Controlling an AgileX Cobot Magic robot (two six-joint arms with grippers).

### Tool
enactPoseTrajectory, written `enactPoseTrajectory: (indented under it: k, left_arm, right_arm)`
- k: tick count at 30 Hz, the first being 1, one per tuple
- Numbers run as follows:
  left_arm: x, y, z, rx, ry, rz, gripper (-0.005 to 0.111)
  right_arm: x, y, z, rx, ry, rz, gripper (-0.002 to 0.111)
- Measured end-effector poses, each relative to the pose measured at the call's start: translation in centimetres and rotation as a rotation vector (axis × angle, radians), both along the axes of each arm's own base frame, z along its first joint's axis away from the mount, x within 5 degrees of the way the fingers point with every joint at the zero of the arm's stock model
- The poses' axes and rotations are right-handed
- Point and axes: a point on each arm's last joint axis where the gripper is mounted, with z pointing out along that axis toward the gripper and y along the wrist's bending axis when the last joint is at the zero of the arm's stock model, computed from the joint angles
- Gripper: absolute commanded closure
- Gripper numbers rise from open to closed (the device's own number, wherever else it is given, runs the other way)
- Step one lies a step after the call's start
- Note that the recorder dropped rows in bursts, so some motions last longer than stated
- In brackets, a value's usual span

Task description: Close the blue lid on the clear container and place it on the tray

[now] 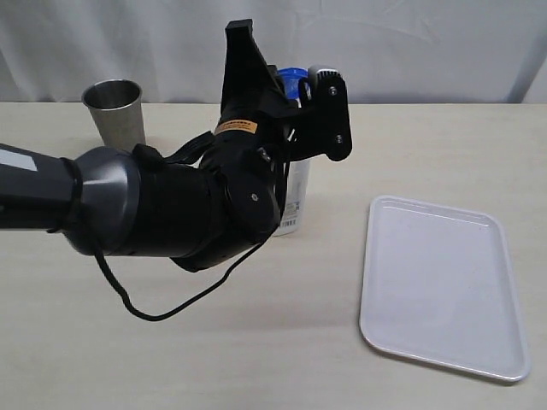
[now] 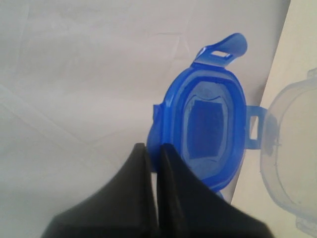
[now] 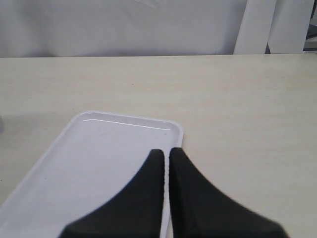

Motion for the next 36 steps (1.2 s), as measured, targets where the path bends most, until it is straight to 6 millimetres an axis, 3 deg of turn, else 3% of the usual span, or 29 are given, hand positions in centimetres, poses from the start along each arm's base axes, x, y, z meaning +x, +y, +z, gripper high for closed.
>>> enactPoseTrajectory:
  k: [20, 36]
  left_arm:
    - [0.0, 0.3, -0.3, -0.027, 0.037, 0.040, 0.107]
    - [-1.1, -0.8, -0.3, -0.024, 0.034, -0.002, 0.107]
  right_arm:
    - [0.0, 0.0, 0.0, 0.000, 0.000, 0.000, 0.104]
    - [0.0, 0.0, 0.0, 0.000, 0.000, 0.000, 0.104]
